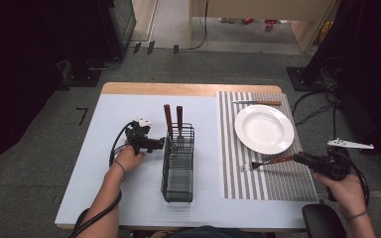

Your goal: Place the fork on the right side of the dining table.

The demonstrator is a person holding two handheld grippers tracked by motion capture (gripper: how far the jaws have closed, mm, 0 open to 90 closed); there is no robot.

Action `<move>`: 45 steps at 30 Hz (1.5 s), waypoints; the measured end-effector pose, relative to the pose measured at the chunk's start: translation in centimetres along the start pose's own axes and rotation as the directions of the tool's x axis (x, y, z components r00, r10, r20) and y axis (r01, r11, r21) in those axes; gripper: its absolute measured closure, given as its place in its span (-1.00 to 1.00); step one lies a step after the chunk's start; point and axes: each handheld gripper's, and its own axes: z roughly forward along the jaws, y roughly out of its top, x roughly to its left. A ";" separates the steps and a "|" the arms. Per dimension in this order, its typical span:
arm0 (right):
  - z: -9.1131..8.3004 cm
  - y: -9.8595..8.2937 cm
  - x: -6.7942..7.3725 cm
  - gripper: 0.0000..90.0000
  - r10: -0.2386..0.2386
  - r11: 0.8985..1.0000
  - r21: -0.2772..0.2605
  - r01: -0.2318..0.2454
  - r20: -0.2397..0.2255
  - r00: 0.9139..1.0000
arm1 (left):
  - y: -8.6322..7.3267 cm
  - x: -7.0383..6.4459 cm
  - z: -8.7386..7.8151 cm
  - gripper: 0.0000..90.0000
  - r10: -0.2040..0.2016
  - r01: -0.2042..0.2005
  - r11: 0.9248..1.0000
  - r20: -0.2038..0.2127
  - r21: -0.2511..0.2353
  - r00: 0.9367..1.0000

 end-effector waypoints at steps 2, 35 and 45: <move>0.1 -0.2 -0.1 0.43 -0.010 1.000 -0.001 0.010 0.009 1.000 | 0.0 0.0 0.0 -1.00 0.000 0.000 1.000 0.000 0.000 1.000; 2.5 -2.4 -3.6 0.31 0.083 0.993 0.085 -0.080 -0.042 0.996 | 0.0 0.0 0.0 -1.00 0.000 0.000 1.000 0.000 0.000 1.000; 3.5 -2.7 -3.7 0.26 0.057 0.992 0.117 -0.052 -0.038 0.998 | 0.0 0.0 0.0 -1.00 0.000 0.000 1.000 0.000 0.001 1.000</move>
